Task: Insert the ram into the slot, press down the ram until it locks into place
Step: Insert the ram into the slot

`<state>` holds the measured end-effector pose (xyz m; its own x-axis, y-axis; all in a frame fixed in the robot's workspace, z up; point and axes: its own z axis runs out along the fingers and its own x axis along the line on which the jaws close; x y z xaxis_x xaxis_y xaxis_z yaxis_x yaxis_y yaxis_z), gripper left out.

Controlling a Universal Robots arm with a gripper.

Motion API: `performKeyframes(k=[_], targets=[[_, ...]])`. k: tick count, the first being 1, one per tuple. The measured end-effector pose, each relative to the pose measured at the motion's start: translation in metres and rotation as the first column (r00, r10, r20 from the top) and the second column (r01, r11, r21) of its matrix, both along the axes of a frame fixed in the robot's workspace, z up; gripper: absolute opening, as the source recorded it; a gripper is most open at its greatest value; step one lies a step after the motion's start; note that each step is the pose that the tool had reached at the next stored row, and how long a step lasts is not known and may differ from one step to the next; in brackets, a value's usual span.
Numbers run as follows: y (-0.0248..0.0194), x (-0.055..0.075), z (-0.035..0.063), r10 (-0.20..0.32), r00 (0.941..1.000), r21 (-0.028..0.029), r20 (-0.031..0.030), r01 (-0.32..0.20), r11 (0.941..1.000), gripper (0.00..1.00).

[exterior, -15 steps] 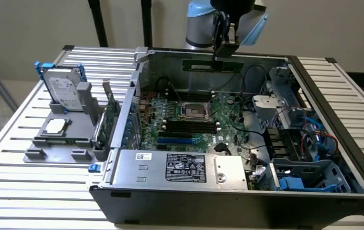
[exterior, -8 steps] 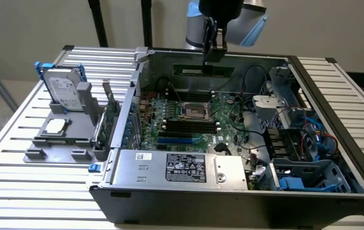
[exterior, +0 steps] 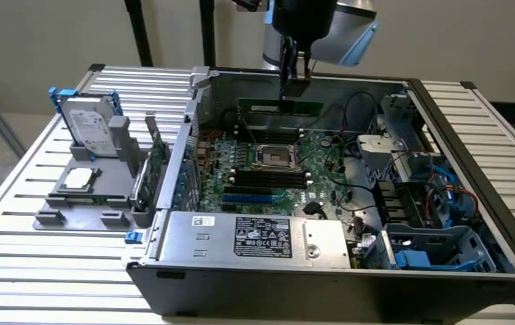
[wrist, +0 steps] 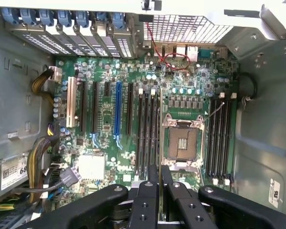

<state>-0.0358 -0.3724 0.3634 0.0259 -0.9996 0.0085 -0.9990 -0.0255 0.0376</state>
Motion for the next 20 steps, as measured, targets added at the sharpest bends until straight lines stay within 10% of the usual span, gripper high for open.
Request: performKeyframes(k=[20], targets=[[-0.0007,-0.007,-0.0364,0.0,1.0,0.0001,0.0,0.0,1.0,0.14]])
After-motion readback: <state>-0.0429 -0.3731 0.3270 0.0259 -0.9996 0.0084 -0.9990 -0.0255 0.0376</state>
